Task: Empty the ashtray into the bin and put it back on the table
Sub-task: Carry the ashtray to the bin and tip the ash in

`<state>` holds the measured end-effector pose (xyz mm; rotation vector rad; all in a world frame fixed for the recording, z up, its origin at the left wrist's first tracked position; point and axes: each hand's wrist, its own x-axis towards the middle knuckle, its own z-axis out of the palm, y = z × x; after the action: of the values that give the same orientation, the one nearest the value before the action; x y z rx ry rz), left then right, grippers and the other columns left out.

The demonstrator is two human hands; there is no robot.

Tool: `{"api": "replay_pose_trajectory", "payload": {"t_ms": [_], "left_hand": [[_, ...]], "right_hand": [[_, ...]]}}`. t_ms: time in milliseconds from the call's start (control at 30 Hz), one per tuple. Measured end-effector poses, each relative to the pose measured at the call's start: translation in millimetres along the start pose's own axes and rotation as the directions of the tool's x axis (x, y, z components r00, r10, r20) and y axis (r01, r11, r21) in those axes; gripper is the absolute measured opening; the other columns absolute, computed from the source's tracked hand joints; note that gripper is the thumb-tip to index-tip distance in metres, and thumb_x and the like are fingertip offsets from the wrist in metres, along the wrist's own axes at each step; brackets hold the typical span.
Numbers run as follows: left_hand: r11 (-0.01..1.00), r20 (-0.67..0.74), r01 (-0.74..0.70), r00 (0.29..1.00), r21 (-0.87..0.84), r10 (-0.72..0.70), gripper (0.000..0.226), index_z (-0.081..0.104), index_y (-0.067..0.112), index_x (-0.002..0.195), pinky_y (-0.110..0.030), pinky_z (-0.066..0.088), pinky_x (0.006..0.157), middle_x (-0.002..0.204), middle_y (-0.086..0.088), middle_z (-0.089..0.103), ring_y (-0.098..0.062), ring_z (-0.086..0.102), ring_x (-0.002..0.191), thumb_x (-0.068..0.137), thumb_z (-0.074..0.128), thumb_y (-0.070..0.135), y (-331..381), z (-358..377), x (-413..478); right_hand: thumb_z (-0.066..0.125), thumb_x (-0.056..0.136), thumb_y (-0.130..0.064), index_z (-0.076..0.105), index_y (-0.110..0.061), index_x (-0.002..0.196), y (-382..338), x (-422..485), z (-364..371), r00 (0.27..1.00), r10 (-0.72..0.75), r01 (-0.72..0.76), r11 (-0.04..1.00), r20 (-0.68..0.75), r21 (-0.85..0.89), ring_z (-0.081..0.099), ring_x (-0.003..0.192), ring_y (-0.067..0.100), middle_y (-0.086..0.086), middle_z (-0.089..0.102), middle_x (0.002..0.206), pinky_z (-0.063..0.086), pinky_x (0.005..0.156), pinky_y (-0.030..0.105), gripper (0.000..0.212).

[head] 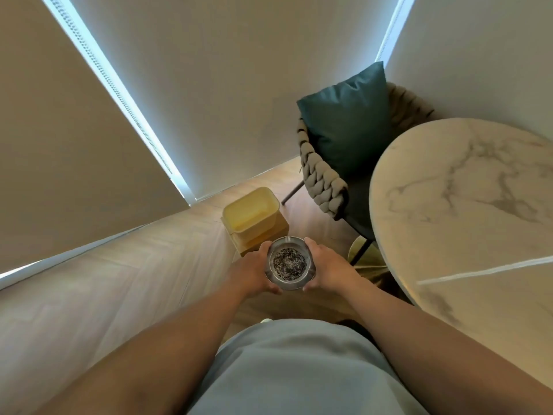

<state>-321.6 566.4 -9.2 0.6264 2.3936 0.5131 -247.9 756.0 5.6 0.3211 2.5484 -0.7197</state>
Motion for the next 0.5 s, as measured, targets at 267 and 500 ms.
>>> {"api": "replay_pose_trajectory", "payload": {"t_ms": [267, 500], "left_hand": [[0.991, -0.015, 0.115, 0.993, -0.064, -0.116, 0.12, 0.02, 0.031, 0.146, -0.035, 0.049, 0.075, 0.126, 0.001, 0.062, -0.022, 0.062, 0.104, 0.051, 0.089, 0.053, -29, -7, 1], [0.973, -0.037, 0.197, 0.979, -0.115, -0.203, 0.12, 0.021, 0.032, 0.147, -0.032, 0.047, 0.071, 0.121, 0.002, 0.064, -0.019, 0.063, 0.099, 0.051, 0.09, 0.052, -32, -15, 21]], "right_hand": [[0.093, 0.062, -0.03, 0.025, -0.024, 0.148, -26, 38, -2, 0.992, -0.04, 0.049, 0.996, 0.12, -0.07, 0.056, 0.123, 0.027, 0.007, 0.055, 0.134, 0.051, 0.101, 0.047, 0.11], [0.093, 0.062, -0.028, 0.028, -0.025, 0.145, -27, 78, -18, 0.975, -0.122, 0.139, 0.987, 0.186, -0.078, 0.058, 0.121, 0.026, 0.006, 0.056, 0.132, 0.052, 0.1, 0.048, 0.105]]}}
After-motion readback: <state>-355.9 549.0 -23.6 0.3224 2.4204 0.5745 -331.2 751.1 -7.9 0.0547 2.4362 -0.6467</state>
